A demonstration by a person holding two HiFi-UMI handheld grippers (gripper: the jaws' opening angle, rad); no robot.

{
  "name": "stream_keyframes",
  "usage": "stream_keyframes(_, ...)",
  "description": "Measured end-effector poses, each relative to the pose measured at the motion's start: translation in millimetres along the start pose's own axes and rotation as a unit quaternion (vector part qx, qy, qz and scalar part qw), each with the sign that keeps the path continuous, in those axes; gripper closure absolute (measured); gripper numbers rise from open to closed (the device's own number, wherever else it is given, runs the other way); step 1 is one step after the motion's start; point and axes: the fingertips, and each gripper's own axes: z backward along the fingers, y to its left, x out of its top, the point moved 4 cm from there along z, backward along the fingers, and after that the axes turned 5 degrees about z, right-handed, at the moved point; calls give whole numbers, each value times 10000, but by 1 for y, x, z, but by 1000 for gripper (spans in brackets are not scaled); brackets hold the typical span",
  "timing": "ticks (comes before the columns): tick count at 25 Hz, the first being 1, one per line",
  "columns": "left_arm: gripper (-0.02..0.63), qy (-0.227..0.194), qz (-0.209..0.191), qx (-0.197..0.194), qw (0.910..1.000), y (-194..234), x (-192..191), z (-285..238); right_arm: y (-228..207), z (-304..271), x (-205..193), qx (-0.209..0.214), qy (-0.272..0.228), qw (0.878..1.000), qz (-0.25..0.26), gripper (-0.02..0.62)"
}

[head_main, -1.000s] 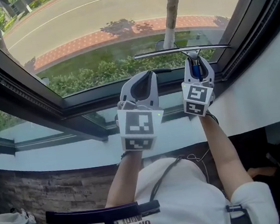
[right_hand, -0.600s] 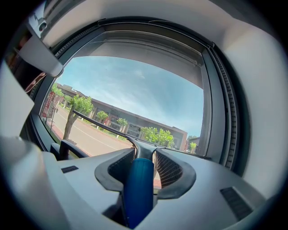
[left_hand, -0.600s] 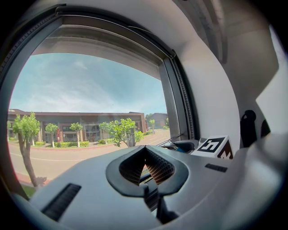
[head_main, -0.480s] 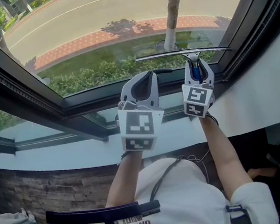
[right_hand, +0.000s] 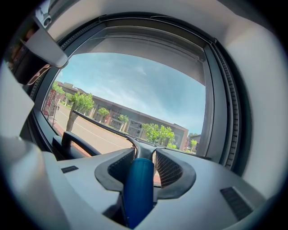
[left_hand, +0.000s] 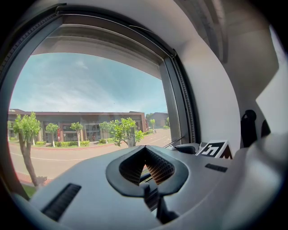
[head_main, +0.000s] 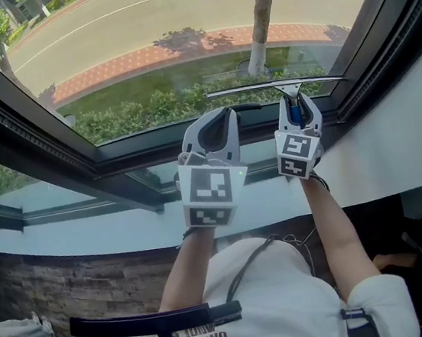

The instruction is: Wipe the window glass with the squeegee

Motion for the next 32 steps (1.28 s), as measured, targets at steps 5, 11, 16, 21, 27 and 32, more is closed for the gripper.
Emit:
stream_keyframes(5, 603, 6, 17, -12, 10000, 0, -1, -1, 1, 0, -3, 24, 40, 10000, 44, 445)
stream_keyframes(11, 603, 0, 27, -12, 10000, -1, 1, -1, 2, 0, -5, 61, 88, 9999, 87, 445)
stream_keyframes(16, 603, 9, 27, 7, 10000, -1, 0, -1, 3, 1, -8, 71, 97, 9999, 76, 445)
stream_keyframes(21, 603, 22, 20, 7, 10000, 0, 0, -2, 4, 0, -10, 91, 123, 9999, 68, 445)
stream_keyframes(27, 603, 29, 17, 18, 10000, -1, -2, -2, 7, -1, -16, 129, 193, 9997, 78, 445)
stream_keyframes(32, 603, 35, 15, 21, 10000, 0, -2, -3, 8, -1, -17, 142, 205, 9997, 77, 445)
